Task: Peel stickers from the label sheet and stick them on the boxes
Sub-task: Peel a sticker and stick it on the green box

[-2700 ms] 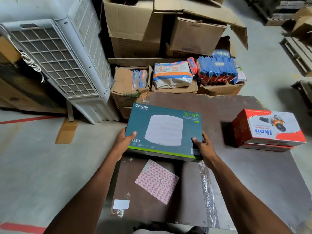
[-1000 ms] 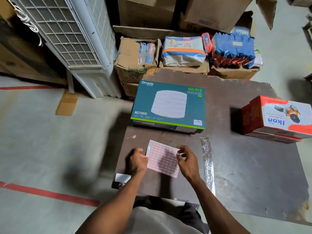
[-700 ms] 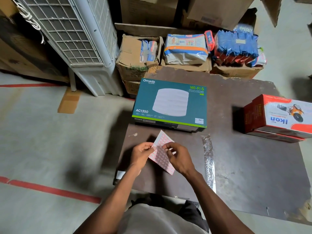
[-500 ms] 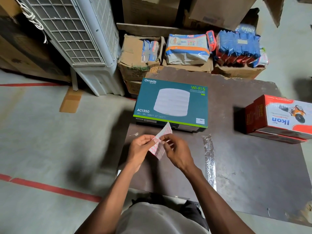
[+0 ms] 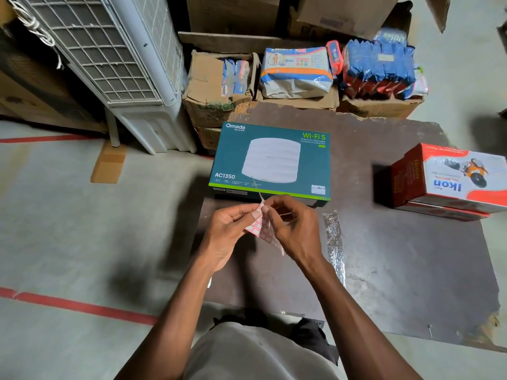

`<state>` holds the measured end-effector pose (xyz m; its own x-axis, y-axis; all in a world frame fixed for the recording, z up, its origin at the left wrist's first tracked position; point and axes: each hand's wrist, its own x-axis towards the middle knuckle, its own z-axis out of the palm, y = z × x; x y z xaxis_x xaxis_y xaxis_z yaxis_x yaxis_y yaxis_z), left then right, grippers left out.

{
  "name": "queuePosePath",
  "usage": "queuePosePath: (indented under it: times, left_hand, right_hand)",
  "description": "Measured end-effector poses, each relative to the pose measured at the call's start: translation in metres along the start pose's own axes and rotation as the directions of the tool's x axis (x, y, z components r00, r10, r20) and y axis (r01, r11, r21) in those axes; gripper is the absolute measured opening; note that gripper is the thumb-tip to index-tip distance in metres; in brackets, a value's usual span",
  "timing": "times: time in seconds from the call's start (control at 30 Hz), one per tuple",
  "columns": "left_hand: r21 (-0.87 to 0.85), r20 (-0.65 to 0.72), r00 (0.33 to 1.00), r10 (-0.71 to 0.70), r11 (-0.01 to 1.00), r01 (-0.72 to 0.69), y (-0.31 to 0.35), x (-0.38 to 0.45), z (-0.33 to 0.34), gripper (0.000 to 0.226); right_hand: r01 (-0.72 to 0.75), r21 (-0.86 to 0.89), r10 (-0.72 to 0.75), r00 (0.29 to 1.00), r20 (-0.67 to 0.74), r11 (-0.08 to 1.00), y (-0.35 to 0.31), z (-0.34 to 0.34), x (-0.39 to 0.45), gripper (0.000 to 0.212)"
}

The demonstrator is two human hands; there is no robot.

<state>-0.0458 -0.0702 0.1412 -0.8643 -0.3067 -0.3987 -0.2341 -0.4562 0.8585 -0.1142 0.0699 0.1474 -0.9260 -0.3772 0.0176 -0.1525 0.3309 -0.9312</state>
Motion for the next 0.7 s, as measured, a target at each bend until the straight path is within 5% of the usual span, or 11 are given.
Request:
queuePosePath:
  times: [0.7]
  left_hand:
    - [0.157,0.003,0.973,0.23,0.961,-0.227,0.017,0.002,0.012,0.006]
  right_hand:
    - [0.062,0.115,-0.062,0.998,-0.001,0.991,-0.027,-0.022,-0.003,0.006]
